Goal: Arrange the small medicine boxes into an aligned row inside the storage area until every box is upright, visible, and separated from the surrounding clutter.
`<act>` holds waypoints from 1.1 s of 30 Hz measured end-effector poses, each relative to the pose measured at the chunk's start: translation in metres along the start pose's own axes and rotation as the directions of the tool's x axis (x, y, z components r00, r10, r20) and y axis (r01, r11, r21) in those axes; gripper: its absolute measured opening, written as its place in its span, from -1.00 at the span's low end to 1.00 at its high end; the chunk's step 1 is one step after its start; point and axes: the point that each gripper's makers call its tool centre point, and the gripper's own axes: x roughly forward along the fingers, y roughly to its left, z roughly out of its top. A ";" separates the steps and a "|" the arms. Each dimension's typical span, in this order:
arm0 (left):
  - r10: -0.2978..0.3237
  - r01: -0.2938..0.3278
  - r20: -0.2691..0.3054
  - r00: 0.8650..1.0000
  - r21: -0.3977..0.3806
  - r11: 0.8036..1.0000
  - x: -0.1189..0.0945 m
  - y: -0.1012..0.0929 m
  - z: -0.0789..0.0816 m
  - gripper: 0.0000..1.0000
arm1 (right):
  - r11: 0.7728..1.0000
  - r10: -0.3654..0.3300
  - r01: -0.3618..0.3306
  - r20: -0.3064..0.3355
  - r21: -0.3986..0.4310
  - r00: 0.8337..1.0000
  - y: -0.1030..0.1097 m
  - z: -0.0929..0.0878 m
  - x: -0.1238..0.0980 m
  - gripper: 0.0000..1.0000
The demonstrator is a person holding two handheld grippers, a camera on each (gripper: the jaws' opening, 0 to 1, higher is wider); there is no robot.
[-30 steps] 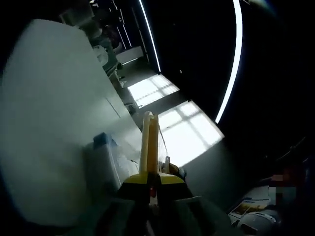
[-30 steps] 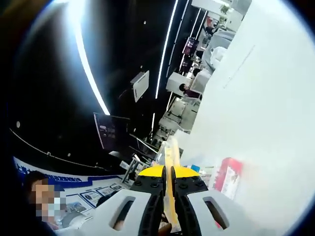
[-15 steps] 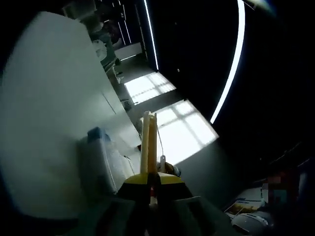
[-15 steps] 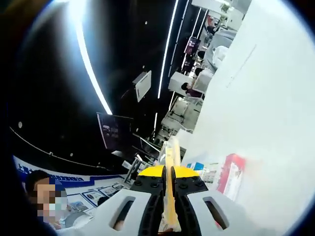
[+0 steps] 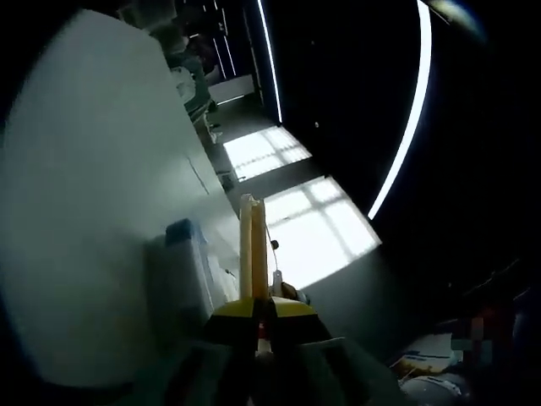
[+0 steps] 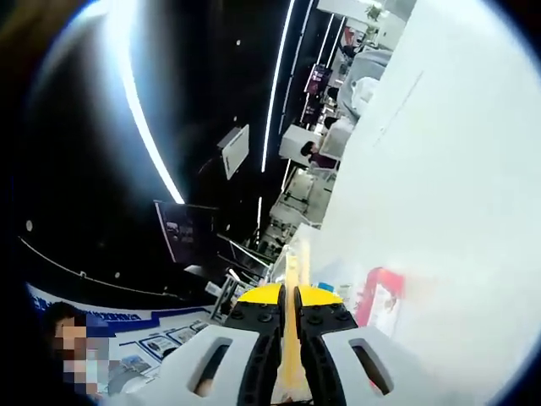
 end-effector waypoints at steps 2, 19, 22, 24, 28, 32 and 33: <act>-0.003 0.003 0.000 1.000 -0.004 1.000 0.000 0.000 0.000 -0.95 | 1.000 0.002 -0.002 0.001 0.002 1.000 -0.002 0.001 -0.001 -0.94; 0.017 -0.017 0.026 1.000 -0.003 1.000 0.002 0.006 0.000 -0.89 | 0.995 -0.076 0.077 0.015 -0.064 0.997 -0.025 0.005 -0.002 -0.91; 0.022 -0.022 0.026 0.999 0.003 1.000 0.002 0.008 0.002 -0.88 | 0.993 -0.087 0.088 0.017 -0.077 0.996 -0.028 0.005 -0.002 -0.90; 0.027 -0.027 0.029 0.999 0.006 1.000 0.002 0.011 0.003 -0.87 | 0.990 -0.104 0.105 0.017 -0.097 0.994 -0.031 0.004 -0.002 -0.90; 0.038 -0.038 0.035 0.999 0.020 0.999 0.001 0.015 0.004 -0.86 | 0.987 -0.114 0.116 0.019 -0.114 0.993 -0.035 0.004 -0.003 -0.89; 0.047 -0.049 0.044 0.998 0.031 0.998 -0.002 0.020 0.006 -0.85 | 0.984 -0.118 0.119 0.021 -0.132 0.993 -0.036 0.003 -0.003 -0.89; 0.044 -0.045 0.047 0.998 0.028 0.999 -0.002 0.021 0.006 -0.85 | 0.983 -0.120 0.122 0.020 -0.137 0.993 -0.037 0.003 -0.003 -0.89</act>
